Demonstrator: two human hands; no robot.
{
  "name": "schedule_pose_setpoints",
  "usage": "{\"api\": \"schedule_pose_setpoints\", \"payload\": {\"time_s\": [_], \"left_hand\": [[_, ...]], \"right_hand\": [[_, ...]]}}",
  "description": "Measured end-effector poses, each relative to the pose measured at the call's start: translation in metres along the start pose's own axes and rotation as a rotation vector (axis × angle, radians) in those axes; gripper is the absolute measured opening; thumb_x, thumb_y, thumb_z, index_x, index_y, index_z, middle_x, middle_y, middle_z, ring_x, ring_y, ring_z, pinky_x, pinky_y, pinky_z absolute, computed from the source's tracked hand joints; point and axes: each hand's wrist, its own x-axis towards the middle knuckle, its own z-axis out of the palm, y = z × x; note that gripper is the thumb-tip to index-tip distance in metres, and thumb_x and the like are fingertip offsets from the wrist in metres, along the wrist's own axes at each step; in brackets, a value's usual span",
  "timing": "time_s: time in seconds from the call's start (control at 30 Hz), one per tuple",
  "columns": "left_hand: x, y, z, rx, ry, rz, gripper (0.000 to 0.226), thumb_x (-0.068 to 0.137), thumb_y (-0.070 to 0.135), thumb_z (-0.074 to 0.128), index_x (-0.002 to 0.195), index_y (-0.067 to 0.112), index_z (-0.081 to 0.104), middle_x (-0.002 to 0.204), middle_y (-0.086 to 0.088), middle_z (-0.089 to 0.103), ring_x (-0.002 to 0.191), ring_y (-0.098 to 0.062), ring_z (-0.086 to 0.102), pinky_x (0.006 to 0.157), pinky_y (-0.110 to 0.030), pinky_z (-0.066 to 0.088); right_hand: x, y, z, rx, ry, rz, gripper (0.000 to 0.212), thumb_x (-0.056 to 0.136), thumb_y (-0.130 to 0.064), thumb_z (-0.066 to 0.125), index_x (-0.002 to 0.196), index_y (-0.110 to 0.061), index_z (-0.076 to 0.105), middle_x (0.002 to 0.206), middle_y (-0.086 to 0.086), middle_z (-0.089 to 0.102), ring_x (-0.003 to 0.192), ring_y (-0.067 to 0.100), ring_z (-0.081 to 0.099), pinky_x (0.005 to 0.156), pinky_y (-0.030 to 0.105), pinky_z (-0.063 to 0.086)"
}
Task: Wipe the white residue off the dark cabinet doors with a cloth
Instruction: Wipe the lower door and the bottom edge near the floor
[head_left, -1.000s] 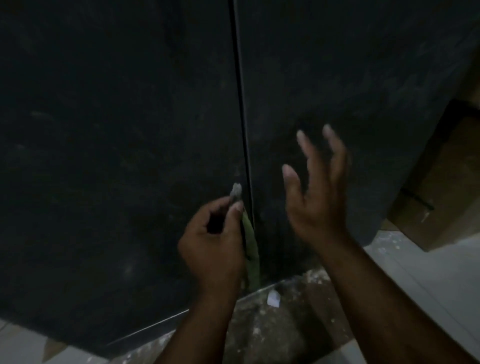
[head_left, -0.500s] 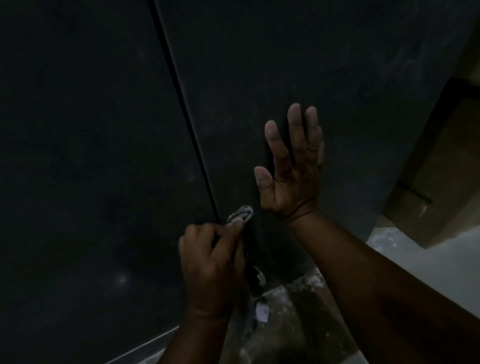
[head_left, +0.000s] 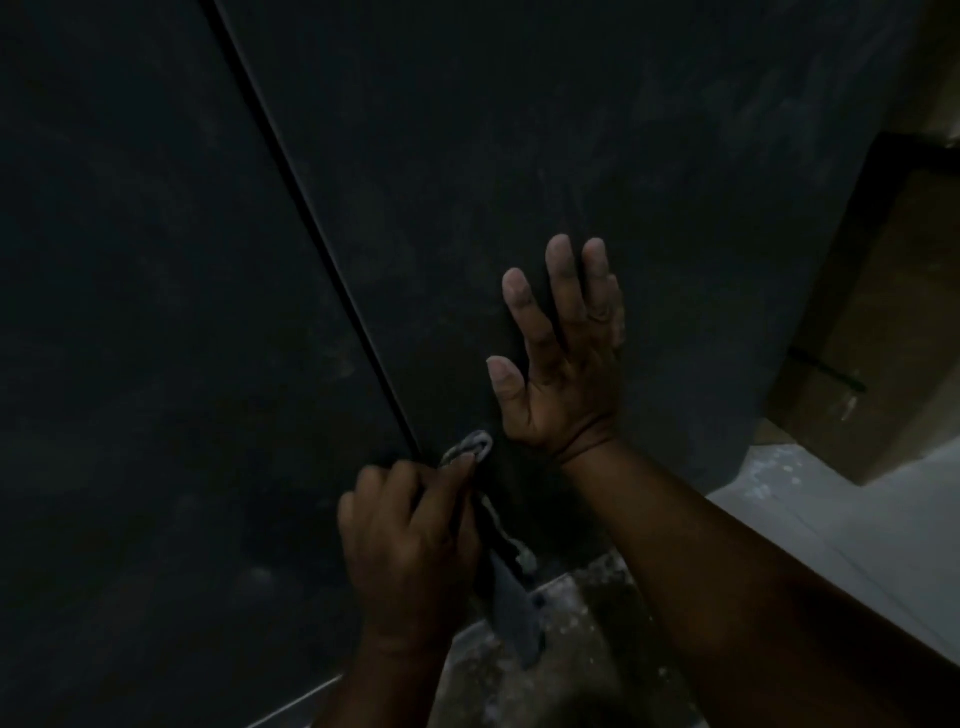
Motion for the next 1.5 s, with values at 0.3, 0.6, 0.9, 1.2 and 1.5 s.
{"api": "schedule_pose_setpoints", "payload": {"time_s": [0.3, 0.6, 0.9, 1.2, 1.5], "left_hand": [[0.042, -0.026, -0.03, -0.004, 0.312, -0.049, 0.009, 0.095, 0.015, 0.075, 0.1, 0.014, 0.083, 0.083, -0.008, 0.068, 0.069, -0.029, 0.052, 0.063, -0.044, 0.041], [0.009, -0.033, -0.038, 0.066, 0.121, -0.028, 0.011, 0.086, 0.013, 0.077, 0.094, 0.015, 0.085, 0.075, -0.005, 0.065, 0.064, -0.029, 0.052, 0.06, -0.041, 0.038], [0.027, -0.043, -0.048, 0.018, 0.197, -0.036, 0.012, 0.09, 0.013, 0.076, 0.099, 0.015, 0.084, 0.09, -0.007, 0.071, 0.071, -0.03, 0.054, 0.064, -0.044, 0.041], [-0.006, -0.063, -0.072, 0.004, 0.184, -0.151, 0.014, 0.09, 0.008, 0.075, 0.1, 0.013, 0.084, 0.087, -0.005, 0.073, 0.071, -0.027, 0.052, 0.065, -0.041, 0.045], [0.021, -0.073, -0.086, 0.031, 0.305, -0.102, 0.012, 0.094, 0.009, 0.074, 0.1, 0.012, 0.084, 0.093, -0.009, 0.072, 0.073, -0.029, 0.054, 0.067, -0.044, 0.044]], "right_hand": [[-0.025, -0.01, 0.01, -0.019, 0.045, 0.124, 0.062, 0.101, -0.046, 0.039, 0.156, -0.02, 0.029, 0.163, 0.023, 0.022, 0.157, 0.041, 0.007, 0.124, 0.058, 0.015], [-0.048, -0.068, 0.02, 0.025, 0.064, 0.399, 0.07, 0.103, -0.043, 0.039, 0.159, -0.005, 0.025, 0.167, 0.028, 0.015, 0.156, 0.048, 0.009, 0.12, 0.067, 0.019], [-0.034, -0.104, 0.017, 0.065, 0.06, 0.462, 0.067, 0.103, -0.035, 0.042, 0.157, 0.001, 0.026, 0.166, 0.023, 0.015, 0.156, 0.044, 0.012, 0.122, 0.068, 0.014], [-0.015, -0.138, 0.03, 0.063, 0.055, 0.252, 0.061, 0.106, -0.04, 0.038, 0.16, -0.013, 0.024, 0.168, 0.01, 0.013, 0.158, 0.04, 0.007, 0.124, 0.063, 0.009], [-0.02, -0.158, 0.034, 0.042, 0.077, 0.323, 0.067, 0.104, -0.037, 0.043, 0.158, -0.002, 0.024, 0.165, 0.024, 0.02, 0.156, 0.045, 0.01, 0.124, 0.064, 0.012]]}}
